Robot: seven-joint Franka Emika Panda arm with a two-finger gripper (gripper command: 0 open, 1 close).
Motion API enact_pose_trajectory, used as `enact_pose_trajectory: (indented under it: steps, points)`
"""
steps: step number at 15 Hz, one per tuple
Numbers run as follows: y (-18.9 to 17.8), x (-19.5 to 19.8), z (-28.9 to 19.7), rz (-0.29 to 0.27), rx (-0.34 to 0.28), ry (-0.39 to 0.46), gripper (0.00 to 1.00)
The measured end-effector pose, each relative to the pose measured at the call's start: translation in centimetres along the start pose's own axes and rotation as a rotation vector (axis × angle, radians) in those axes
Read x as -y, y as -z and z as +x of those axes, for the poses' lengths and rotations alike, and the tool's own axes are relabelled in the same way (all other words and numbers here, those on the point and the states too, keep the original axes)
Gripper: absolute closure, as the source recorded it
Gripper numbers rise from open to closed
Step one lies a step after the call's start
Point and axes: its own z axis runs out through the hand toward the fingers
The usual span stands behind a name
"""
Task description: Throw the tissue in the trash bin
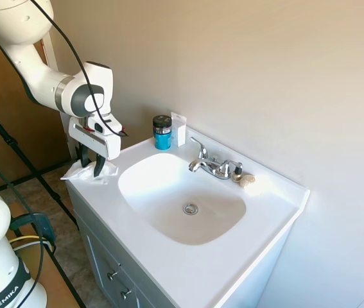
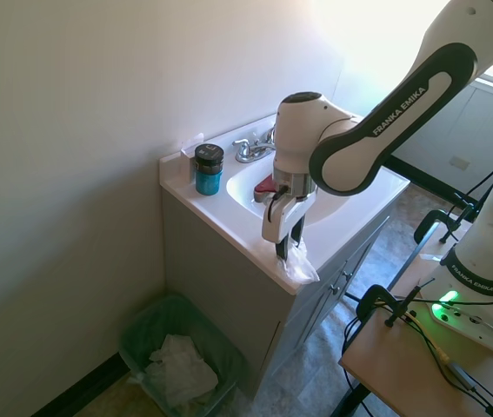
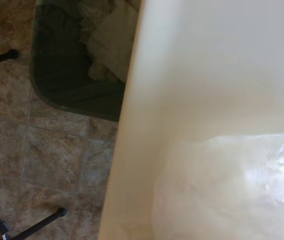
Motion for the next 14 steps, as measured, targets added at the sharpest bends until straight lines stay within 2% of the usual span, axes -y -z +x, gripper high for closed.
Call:
enact_pose_trajectory:
  steps: [10, 14]
  points:
    - [0.3, 0.2, 0.2, 0.008, 0.000, -0.003, 1.00]
    - [1.5, 0.5, 1.1, 0.030, 0.001, -0.025, 1.00]
